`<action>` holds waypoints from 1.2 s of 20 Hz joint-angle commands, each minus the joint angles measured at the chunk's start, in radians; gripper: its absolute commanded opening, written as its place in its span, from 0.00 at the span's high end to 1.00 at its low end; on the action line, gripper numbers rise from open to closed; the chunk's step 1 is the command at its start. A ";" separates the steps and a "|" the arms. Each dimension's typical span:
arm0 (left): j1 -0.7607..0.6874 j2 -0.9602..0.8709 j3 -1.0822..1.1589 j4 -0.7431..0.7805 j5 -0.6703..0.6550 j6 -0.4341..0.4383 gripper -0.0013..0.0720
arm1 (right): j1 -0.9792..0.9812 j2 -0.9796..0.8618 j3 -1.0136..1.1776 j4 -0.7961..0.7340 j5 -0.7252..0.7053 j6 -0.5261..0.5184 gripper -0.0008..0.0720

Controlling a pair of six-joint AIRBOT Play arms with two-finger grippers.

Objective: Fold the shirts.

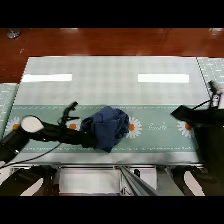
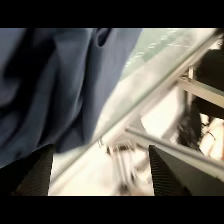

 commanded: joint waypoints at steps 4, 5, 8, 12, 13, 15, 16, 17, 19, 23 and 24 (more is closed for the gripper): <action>-0.240 -0.146 0.003 -0.084 0.443 0.028 0.48 | 0.274 -0.152 -0.092 0.248 -0.172 -0.018 0.14; -0.226 -0.162 0.032 -0.072 0.392 0.053 0.93 | 0.313 -0.182 -0.092 0.292 -0.199 -0.025 0.14; -0.120 -0.145 0.130 -0.020 0.194 0.109 0.95 | 0.422 -0.278 -0.081 0.422 -0.269 -0.077 0.14; 0.032 -0.118 0.183 -0.002 0.079 0.109 0.95 | 0.533 -0.444 0.021 0.453 -0.296 -0.085 0.14; 0.051 -0.119 0.183 -0.002 0.073 0.109 0.95 | 0.553 -0.490 0.053 0.454 -0.297 -0.085 0.14; 0.064 -0.119 0.183 -0.002 0.073 0.109 0.95 | 0.583 -0.576 0.119 0.459 -0.298 -0.085 0.14; 0.065 -0.119 0.183 -0.002 0.074 0.109 0.95 | 0.592 -0.618 0.152 0.459 -0.297 -0.085 0.14; 0.065 -0.119 0.183 -0.002 0.074 0.109 0.95 | 0.599 -0.652 0.180 0.468 -0.291 -0.085 0.16; 0.066 -0.119 0.185 -0.002 0.079 0.109 0.94 | 0.606 -0.703 0.233 0.475 -0.268 -0.090 0.63; 0.169 -0.111 0.304 -0.006 0.037 0.109 0.95 | 0.561 -0.697 0.412 0.394 -0.111 -0.140 0.96; 0.216 -0.107 0.375 -0.016 0.024 0.109 0.94 | 0.536 -0.676 0.496 0.355 -0.073 -0.128 0.97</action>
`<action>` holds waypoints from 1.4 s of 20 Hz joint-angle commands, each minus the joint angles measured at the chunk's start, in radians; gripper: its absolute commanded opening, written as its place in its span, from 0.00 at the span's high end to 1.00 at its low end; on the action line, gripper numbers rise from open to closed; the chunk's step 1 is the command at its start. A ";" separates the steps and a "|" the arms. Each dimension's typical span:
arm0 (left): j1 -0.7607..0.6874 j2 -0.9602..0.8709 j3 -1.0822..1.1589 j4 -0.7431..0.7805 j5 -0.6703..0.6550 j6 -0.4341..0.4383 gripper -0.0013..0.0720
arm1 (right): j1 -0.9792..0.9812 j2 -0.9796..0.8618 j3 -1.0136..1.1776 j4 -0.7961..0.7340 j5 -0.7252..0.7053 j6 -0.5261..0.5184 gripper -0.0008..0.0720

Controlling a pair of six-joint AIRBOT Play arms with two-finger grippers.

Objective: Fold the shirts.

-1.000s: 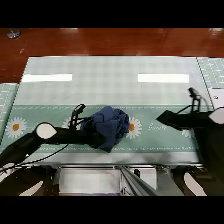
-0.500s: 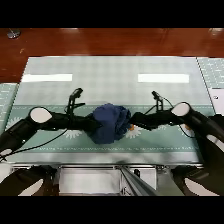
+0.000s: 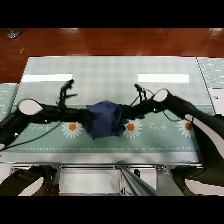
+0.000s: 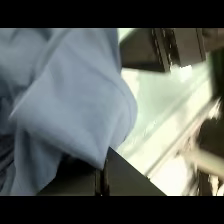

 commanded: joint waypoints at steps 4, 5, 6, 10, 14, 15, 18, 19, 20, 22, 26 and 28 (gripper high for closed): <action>0.237 0.010 0.475 -0.065 -0.033 -0.004 0.95 | -0.140 0.110 0.627 -0.218 0.195 0.086 0.97; 0.266 0.011 0.567 -0.063 -0.034 -0.011 0.95 | -0.162 0.129 0.761 -0.244 0.231 0.093 0.97; 0.299 0.011 0.662 -0.061 -0.042 -0.028 0.95 | -0.176 0.146 0.877 -0.276 0.271 0.095 0.97; 0.427 0.042 0.965 0.013 -0.104 -0.097 0.95 | -0.187 0.293 1.161 -0.468 0.396 0.092 0.97; 0.570 0.185 1.063 0.140 -0.104 -0.138 0.95 | -0.187 0.524 1.160 -0.640 0.491 0.078 0.97; 0.607 0.232 1.063 0.180 -0.106 -0.138 0.95 | -0.187 0.571 1.160 -0.667 0.526 0.076 0.96; 0.659 0.348 1.062 0.366 -0.169 -0.171 0.95 | -0.187 0.680 1.146 -0.764 0.625 0.081 0.96; 0.659 0.375 1.053 0.407 -0.198 -0.194 0.95 | -0.187 0.711 1.126 -0.785 0.649 0.091 0.96; 0.659 0.401 1.032 0.425 -0.228 -0.195 0.95 | -0.187 0.734 1.103 -0.794 0.668 0.100 0.96; 0.643 0.462 0.918 0.426 -0.271 -0.196 0.95 | -0.187 0.769 1.023 -0.796 0.698 0.111 0.96; 0.607 0.572 0.500 0.424 -0.342 -0.253 0.95 | -0.187 0.777 0.784 -0.828 0.686 0.122 0.97; 0.585 0.613 0.249 0.388 -0.343 -0.269 0.95 | -0.187 0.754 0.635 -0.850 0.642 0.123 0.97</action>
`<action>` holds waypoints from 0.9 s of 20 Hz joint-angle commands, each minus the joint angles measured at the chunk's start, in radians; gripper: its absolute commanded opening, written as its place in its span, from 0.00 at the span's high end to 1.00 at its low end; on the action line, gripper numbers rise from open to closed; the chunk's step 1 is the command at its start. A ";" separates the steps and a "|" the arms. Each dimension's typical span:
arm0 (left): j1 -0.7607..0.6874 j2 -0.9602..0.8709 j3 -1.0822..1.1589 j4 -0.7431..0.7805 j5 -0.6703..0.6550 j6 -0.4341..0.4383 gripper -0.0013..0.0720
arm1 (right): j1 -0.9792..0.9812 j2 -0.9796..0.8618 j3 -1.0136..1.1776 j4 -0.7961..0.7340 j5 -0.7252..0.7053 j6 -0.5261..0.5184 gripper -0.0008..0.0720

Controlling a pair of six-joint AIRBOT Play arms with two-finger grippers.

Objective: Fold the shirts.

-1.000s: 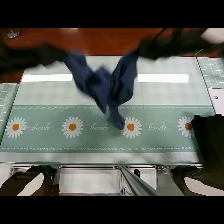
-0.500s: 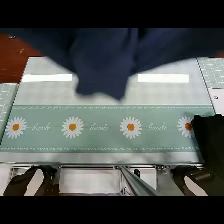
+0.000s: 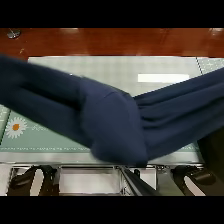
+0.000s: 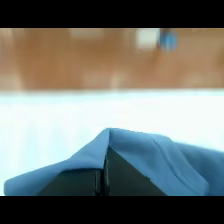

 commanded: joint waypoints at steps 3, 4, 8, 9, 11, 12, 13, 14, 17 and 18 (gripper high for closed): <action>-0.086 0.076 -0.637 -0.105 0.022 0.009 0.95 | -0.011 -0.111 -0.338 -0.045 -0.177 0.041 0.97; -0.119 0.065 -0.737 -0.146 0.068 0.033 0.95 | -0.034 -0.174 -0.346 -0.043 -0.228 0.053 0.97; -0.271 -0.051 -0.959 -0.174 0.288 0.051 0.95 | -0.172 -0.512 -0.269 0.211 -0.394 0.066 0.96; -0.307 -0.092 -0.976 -0.174 0.340 0.051 0.95 | -0.189 -0.594 -0.235 0.302 -0.402 0.055 0.96; -0.379 -0.185 -0.974 -0.180 0.412 0.051 0.95 | -0.196 -0.742 -0.167 0.433 -0.406 0.040 0.96; -0.408 -0.230 -0.971 -0.203 0.444 0.052 0.94 | -0.196 -0.801 -0.142 0.483 -0.407 0.040 0.96; -0.429 -0.267 -0.965 -0.219 0.457 0.052 0.87 | -0.196 -0.845 -0.123 0.522 -0.403 0.040 0.96; -0.441 -0.304 -0.946 -0.218 0.454 0.064 0.47 | -0.203 -0.876 -0.108 0.552 -0.397 0.043 0.77; -0.380 -0.363 -0.796 -0.069 0.308 0.096 0.02 | -0.267 -0.879 -0.078 0.595 -0.287 0.020 0.13; -0.331 -0.364 -0.724 0.011 0.224 0.092 0.02 | -0.313 -0.864 -0.060 0.576 -0.195 -0.014 0.13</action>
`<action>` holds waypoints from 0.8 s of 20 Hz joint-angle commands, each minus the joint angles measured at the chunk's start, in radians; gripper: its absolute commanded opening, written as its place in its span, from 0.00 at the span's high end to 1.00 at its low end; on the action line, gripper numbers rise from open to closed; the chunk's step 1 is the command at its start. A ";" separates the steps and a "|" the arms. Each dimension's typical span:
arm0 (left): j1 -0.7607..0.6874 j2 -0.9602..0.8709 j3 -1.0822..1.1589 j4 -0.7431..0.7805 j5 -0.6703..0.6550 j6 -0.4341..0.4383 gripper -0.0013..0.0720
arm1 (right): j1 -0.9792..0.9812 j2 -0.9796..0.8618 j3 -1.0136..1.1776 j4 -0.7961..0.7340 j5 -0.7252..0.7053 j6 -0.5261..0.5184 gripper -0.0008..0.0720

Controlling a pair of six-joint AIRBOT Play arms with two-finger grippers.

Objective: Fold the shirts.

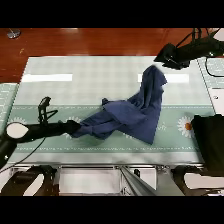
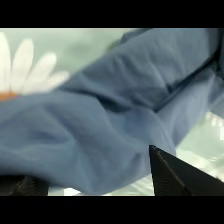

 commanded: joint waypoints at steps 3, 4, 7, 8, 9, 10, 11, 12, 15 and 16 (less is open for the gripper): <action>0.268 -0.040 0.303 0.340 -0.320 -0.014 0.03 | -0.217 0.077 0.017 -0.196 0.365 -0.143 0.13; 0.343 -0.038 0.312 0.341 -0.357 -0.031 0.03 | -0.271 0.131 -0.042 -0.317 0.384 -0.140 0.13; 0.492 -0.048 0.200 0.230 -0.365 -0.090 0.03 | -0.448 0.325 -0.397 -0.221 0.199 -0.103 0.14; 0.512 -0.062 0.154 0.176 -0.354 -0.080 0.03 | -0.476 0.391 -0.539 -0.162 0.129 -0.129 0.14; 0.520 -0.081 0.117 0.114 -0.341 -0.056 0.03 | -0.486 0.445 -0.660 -0.113 0.074 -0.143 0.14; 0.520 -0.107 0.086 0.037 -0.338 -0.027 0.03 | -0.483 0.492 -0.774 -0.071 0.036 -0.163 0.14; 0.514 -0.138 0.064 -0.042 -0.360 0.020 0.03 | -0.468 0.525 -0.867 -0.034 0.028 -0.190 0.14; 0.500 -0.172 0.053 -0.073 -0.394 0.055 0.03 | -0.448 0.546 -0.936 -0.027 0.031 -0.217 0.14; 0.423 -0.270 0.051 -0.057 -0.396 0.060 0.03 | -0.392 0.590 -1.080 -0.040 0.045 -0.237 0.14; 0.400 -0.297 0.051 -0.066 -0.377 0.060 0.03 | -0.376 0.589 -1.102 -0.040 0.054 -0.237 0.14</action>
